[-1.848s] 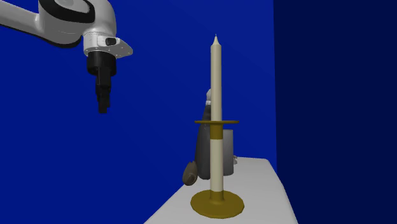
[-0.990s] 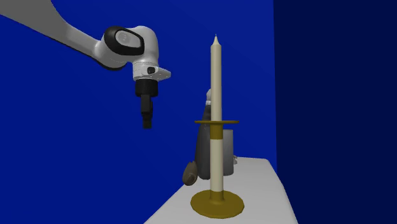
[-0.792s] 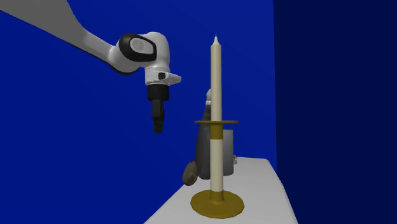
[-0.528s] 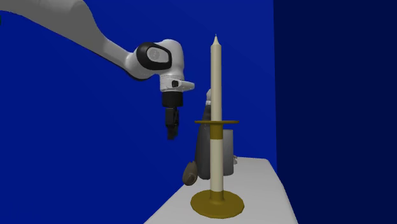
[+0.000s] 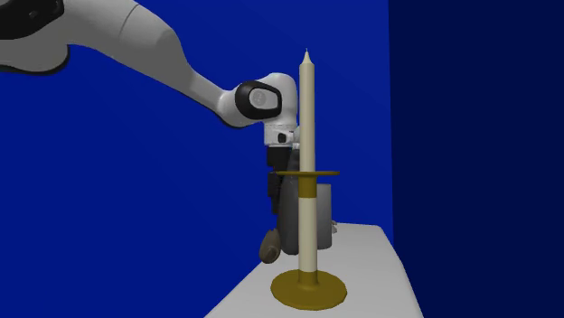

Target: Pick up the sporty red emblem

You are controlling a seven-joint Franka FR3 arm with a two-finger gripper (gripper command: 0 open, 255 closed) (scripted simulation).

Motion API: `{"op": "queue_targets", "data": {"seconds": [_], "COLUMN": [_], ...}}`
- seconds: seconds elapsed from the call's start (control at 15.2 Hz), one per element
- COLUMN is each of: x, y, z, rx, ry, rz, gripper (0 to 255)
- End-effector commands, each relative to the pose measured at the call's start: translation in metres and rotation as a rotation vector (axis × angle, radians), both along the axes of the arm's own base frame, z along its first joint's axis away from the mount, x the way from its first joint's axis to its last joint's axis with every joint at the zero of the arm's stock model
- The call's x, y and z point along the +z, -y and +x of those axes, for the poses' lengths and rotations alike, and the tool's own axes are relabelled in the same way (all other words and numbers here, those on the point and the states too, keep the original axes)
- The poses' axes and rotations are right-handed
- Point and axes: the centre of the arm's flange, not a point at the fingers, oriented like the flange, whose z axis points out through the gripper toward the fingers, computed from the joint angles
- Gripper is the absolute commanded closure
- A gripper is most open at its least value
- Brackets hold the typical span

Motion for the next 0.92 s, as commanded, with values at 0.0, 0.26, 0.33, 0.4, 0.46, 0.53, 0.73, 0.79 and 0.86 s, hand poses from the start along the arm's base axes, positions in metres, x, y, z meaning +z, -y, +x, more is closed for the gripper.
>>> {"op": "queue_targets", "data": {"seconds": [0.0,0.26,0.33,0.4,0.46,0.53,0.73,0.79,0.86], "x": [-0.012,-0.033,-0.038,-0.047,-0.047,-0.047,-0.047,-0.047,-0.047], "y": [0.005,0.005,0.005,0.005,0.005,0.005,0.004,0.004,0.005], "z": [0.007,0.007,0.007,0.007,0.007,0.007,0.006,0.007,0.007], "rx": [-0.024,-0.024,-0.024,-0.024,-0.024,-0.024,-0.024,-0.024,-0.024], "ry": [0.002,0.002,0.002,0.002,0.002,0.002,0.002,0.002,0.002], "rz": [0.005,0.005,0.005,0.005,0.005,0.005,0.005,0.005,0.005], "gripper": [0,0,0,0,0,0,255,255,255]}}
